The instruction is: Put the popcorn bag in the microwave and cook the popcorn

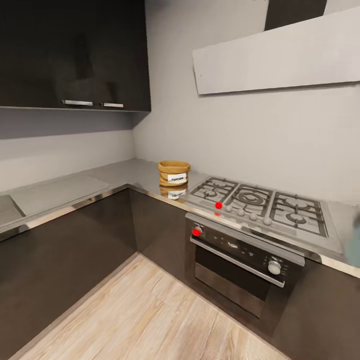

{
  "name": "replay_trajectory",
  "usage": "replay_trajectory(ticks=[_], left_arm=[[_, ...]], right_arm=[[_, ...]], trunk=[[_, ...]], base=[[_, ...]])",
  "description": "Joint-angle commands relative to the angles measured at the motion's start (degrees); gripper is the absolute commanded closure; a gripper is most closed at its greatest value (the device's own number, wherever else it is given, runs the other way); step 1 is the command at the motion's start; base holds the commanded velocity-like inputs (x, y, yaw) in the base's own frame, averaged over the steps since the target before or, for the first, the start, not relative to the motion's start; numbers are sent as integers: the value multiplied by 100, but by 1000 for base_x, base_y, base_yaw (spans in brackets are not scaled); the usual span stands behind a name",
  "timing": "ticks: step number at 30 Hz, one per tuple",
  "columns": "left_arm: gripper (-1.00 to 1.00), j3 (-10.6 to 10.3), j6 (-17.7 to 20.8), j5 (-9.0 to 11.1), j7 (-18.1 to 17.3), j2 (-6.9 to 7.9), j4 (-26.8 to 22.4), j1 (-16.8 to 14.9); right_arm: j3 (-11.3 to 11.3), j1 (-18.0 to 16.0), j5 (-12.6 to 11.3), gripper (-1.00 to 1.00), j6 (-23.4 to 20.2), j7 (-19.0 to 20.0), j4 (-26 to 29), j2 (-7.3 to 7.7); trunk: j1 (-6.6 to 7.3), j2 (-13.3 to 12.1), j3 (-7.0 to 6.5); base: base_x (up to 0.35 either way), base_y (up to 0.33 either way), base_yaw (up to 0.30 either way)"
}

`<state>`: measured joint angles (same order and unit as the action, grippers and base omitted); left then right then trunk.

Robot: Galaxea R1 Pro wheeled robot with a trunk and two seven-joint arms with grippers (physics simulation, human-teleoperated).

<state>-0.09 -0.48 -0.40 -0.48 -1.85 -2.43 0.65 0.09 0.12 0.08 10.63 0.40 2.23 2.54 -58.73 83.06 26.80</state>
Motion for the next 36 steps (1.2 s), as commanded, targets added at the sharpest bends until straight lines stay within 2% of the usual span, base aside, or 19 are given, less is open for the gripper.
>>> replay_trajectory(ticks=[1, 36], left_arm=[[-100, 0, -5, -4, -5, 0, -12, 5], [-100, 3, 62, -4, -14, 11, 0, 5]], right_arm=[[0, 2, 0, -100, 9, 4, 6, 1], [-1, 2, 0, -100, 10, 4, 6, 1]], trunk=[[0, 2, 3], [0, 2, 3]], base=[[0, 0, -297], [0, 0, -297]])
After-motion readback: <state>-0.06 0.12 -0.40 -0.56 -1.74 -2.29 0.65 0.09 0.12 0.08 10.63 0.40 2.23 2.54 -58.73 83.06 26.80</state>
